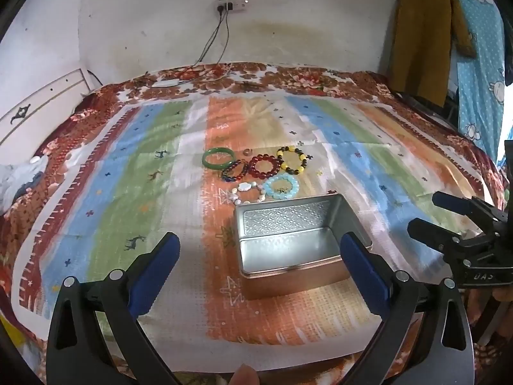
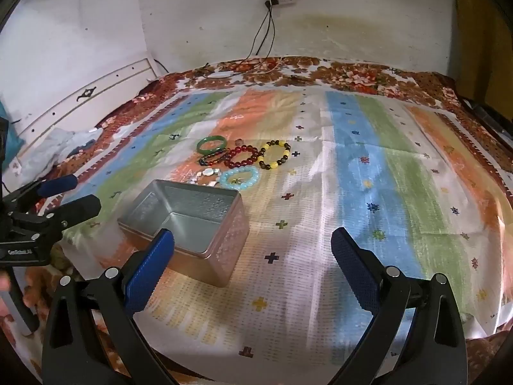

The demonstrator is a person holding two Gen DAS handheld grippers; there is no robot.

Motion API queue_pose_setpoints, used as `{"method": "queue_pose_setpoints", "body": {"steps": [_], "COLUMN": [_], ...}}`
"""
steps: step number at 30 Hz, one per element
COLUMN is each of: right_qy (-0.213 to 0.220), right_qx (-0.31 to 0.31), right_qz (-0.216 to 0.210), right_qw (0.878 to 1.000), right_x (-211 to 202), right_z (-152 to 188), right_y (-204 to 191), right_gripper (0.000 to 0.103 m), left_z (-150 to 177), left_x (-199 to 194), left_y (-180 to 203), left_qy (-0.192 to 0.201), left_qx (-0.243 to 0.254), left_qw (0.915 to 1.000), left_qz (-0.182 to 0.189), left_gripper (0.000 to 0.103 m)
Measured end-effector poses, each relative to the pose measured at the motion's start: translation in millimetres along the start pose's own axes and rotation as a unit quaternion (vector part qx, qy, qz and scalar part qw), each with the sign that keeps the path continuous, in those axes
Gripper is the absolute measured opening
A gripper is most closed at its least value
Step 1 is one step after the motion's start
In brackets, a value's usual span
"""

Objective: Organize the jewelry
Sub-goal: 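Move both tools forward toward the bracelets beside the silver tin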

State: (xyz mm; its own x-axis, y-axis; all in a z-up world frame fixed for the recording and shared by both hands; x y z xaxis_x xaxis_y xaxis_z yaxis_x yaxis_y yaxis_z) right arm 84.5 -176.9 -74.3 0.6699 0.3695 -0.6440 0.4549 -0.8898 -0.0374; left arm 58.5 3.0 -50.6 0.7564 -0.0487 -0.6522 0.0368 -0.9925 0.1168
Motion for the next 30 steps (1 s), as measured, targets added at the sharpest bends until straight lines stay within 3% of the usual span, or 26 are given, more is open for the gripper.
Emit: {"method": "queue_pose_setpoints", "body": {"steps": [15,22,30], "right_qy": [-0.005,-0.004,-0.003], "right_qx": [-0.015,-0.016,-0.015], "right_qz": [-0.016,0.011,0.007], "right_qw": [1.000,1.000,1.000], "right_x": [1.0,1.3,1.5], "right_z": [0.6,0.6,1.1], "right_y": [-7.7,-4.3,-3.6], "right_gripper": [0.099,0.099,0.099], "left_z": [4.8,5.3,3.9], "left_x": [3.4,4.2,4.1], "left_y": [-6.0,-6.6,-9.6], "left_qy": [-0.021,-0.025,-0.025], "left_qx": [-0.018,-0.016,-0.020], "left_qw": [0.9996,0.9995,0.9993], "left_qz": [-0.004,-0.013,-0.017], "left_gripper": [0.098,0.098,0.098]}}
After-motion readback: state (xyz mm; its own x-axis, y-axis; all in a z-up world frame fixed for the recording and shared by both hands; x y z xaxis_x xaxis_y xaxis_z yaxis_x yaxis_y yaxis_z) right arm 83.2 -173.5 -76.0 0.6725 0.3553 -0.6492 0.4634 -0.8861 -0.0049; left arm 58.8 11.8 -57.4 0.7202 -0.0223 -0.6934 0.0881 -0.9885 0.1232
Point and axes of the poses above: each gripper's, at about its wrist camera, not at the fingertips, and x roughly the way its jaws point, y to its right, z to its underside, the point moved 7 cm from there along x, roughly the way its jaws point, and after that the axes turned 5 degrees about -x, right-handed, at the moved point
